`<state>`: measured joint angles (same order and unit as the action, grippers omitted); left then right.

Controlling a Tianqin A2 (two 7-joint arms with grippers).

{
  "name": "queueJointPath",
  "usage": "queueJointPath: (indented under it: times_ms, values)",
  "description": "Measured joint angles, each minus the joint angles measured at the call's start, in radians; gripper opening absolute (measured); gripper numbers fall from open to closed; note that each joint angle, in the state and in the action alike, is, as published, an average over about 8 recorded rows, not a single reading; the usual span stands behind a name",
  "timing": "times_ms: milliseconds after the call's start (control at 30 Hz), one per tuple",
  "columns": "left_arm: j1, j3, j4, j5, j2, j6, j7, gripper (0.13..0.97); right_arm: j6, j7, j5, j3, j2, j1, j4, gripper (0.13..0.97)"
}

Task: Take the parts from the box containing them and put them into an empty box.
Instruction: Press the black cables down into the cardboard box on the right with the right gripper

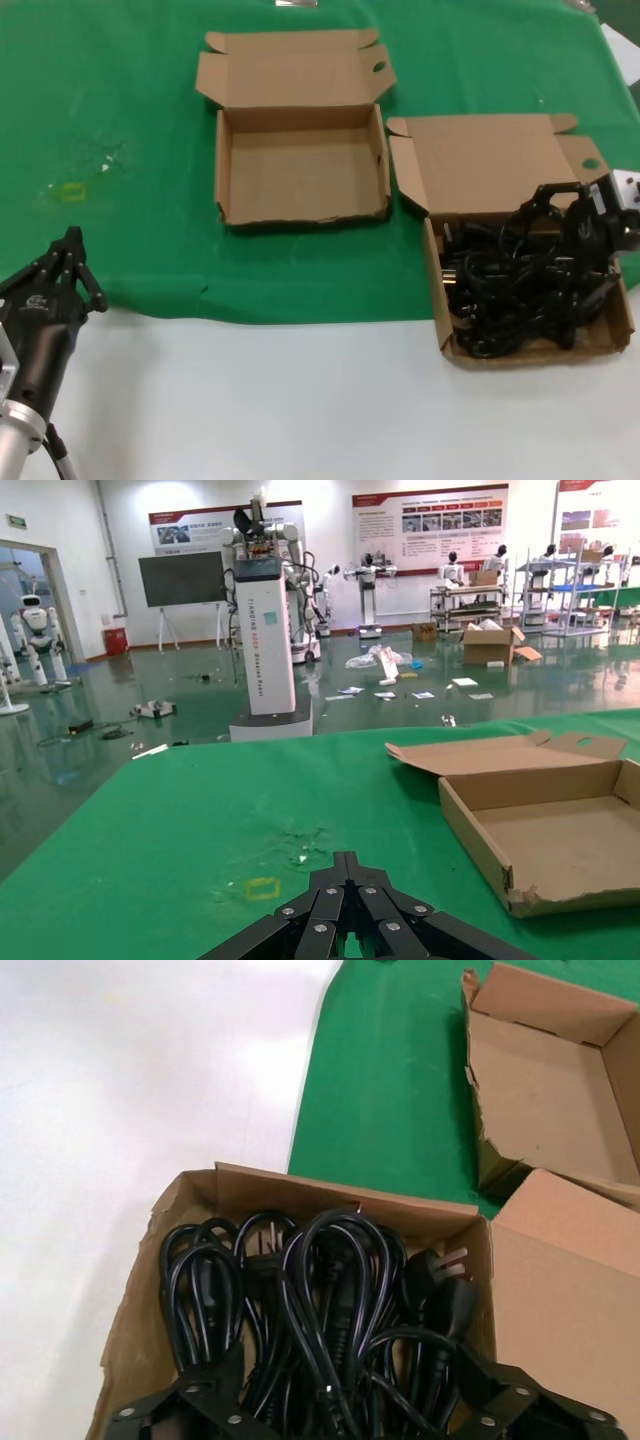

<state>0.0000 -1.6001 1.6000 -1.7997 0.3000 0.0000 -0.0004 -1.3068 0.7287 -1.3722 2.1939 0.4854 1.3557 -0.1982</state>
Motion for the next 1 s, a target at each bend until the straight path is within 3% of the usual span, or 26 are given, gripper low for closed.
queueJointPath:
  times_ms: [100,233,800,1000]
  values:
    - [0.000,0.000,0.000,0.000,0.000,0.000,0.000,0.144,-0.008,-0.039,0.001,-0.004,0.024,-0.029,-0.065,0.745]
    - [0.000,0.000,0.000,0.000,0.000,0.000,0.000,0.144,-0.017,-0.090,0.003,-0.009,0.056,-0.068,-0.151,0.745]
    - [0.000,0.000,0.000,0.000,0.000,0.000,0.000,0.144,-0.012,-0.176,0.012,-0.019,0.108,-0.133,-0.299,0.342]
    - [0.000,0.000,0.000,0.000,0.000,0.000,0.000,0.144,-0.010,-0.194,0.014,-0.022,0.115,-0.137,-0.326,0.313]
